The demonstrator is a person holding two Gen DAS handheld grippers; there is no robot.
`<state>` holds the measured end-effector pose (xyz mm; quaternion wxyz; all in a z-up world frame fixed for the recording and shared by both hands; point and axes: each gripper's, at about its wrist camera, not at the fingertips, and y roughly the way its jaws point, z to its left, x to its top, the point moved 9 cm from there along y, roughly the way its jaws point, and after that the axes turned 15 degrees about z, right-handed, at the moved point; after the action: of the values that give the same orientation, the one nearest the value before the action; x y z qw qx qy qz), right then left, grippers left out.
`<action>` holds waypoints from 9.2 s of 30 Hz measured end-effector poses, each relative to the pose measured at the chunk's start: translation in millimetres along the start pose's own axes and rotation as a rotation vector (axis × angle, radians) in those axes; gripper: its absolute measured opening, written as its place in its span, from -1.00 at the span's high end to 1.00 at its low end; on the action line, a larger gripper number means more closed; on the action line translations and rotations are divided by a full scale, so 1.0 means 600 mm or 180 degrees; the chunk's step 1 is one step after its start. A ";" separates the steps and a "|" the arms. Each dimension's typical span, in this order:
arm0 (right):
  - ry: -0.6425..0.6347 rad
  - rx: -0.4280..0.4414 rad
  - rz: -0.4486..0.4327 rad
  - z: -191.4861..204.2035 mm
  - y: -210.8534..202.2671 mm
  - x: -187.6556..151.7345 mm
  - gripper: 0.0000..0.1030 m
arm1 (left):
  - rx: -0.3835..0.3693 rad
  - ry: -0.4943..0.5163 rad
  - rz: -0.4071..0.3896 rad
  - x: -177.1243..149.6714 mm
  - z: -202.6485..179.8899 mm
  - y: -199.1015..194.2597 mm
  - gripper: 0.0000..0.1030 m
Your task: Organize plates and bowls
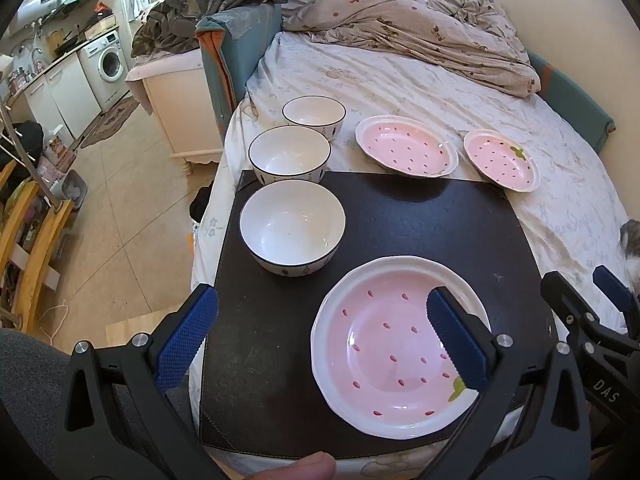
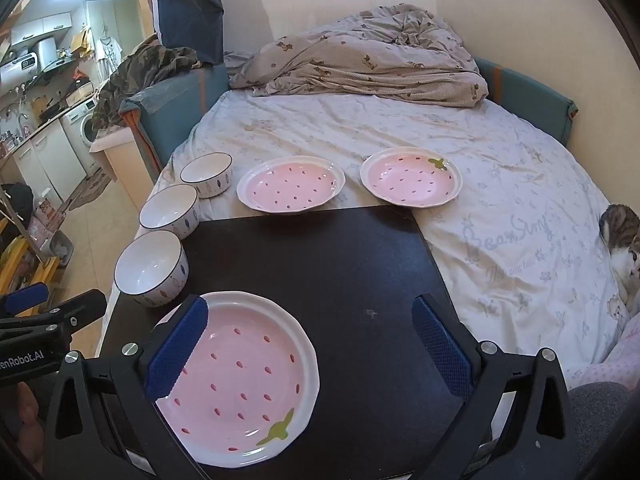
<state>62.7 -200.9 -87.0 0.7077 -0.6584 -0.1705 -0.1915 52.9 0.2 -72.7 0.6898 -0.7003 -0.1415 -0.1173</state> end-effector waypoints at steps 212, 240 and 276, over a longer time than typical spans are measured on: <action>0.0450 0.1298 0.1291 -0.022 0.193 0.168 -0.70 | -0.0260 -0.0134 0.1067 0.206 -0.015 0.181 -0.35; 0.0942 0.1565 0.1696 -0.089 0.454 0.270 0.77 | 0.0045 -0.0455 0.1210 0.315 -0.073 0.316 -0.33; 0.1760 0.2235 0.1618 -0.167 0.456 0.299 0.09 | -0.0353 -0.0809 0.1650 0.348 -0.139 0.460 -0.08</action>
<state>352.6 -293.0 -242.9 0.9289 -0.3265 0.1343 -0.1115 349.3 -78.0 -253.4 0.6342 -0.7588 -0.0365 0.1440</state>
